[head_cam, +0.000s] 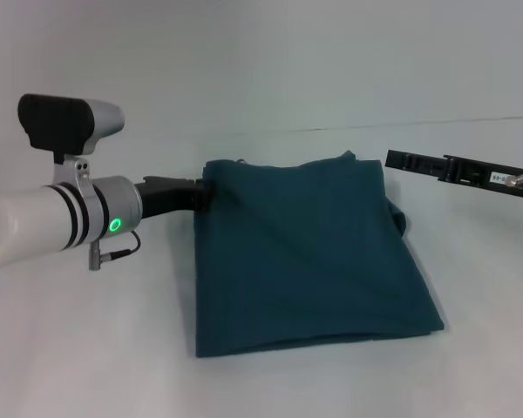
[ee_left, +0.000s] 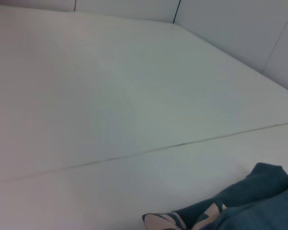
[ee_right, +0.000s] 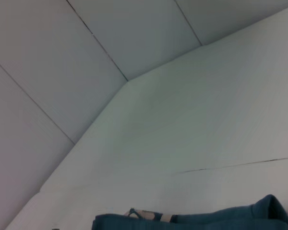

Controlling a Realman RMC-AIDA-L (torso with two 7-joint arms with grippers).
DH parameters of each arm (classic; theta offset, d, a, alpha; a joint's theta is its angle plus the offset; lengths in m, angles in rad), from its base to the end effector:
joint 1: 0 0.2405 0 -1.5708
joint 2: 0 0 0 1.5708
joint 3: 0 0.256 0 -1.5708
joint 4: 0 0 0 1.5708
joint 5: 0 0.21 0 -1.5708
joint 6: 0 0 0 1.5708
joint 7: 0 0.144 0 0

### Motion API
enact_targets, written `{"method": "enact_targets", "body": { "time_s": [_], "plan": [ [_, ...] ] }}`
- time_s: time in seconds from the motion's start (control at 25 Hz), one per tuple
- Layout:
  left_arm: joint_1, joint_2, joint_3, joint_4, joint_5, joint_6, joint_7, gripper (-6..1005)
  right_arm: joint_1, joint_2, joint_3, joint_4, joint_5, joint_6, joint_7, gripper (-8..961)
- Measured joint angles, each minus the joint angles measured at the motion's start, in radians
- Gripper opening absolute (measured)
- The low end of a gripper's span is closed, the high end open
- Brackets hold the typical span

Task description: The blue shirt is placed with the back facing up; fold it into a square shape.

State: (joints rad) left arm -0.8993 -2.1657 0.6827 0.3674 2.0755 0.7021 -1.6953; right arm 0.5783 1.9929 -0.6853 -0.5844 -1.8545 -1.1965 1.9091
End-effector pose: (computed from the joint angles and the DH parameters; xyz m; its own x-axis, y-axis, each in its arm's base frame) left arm -0.2104 0.4403 -0.0750 0.6561 0.5639 0.5016 0.7537 -0.5238 -0.3970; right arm 0.2872 0.3923 0.0433 0.3703 -0.6158 -0.6955 -0.9005 -0.4219 -0.1059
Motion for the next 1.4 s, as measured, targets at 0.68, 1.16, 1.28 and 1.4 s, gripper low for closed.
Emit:
{"method": "enact_targets", "body": {
  "time_s": [0.68, 1.16, 1.28, 1.4],
  "plan": [
    [-0.025, 0.000, 0.064, 0.027, 0.009, -0.045, 0.004, 144, 0.002, 0.013, -0.017, 0.000, 0.000, 0.000, 0.004, 844],
    [0.154, -0.004, 0.052, 0.214, -0.107, 0.063, -0.069, 206, 0.003, 0.007, -0.024, 0.000, 0.001, -0.002, -0.001, 846],
    [0.234, -0.004, 0.052, 0.286, -0.199, 0.222, -0.064, 343, 0.001, 0.005, -0.024, -0.004, 0.002, -0.016, -0.011, 847],
    [0.292, -0.004, 0.052, 0.323, -0.274, 0.368, -0.052, 470, -0.006, 0.003, -0.016, -0.009, 0.005, -0.080, -0.076, 847]
  ]
}}
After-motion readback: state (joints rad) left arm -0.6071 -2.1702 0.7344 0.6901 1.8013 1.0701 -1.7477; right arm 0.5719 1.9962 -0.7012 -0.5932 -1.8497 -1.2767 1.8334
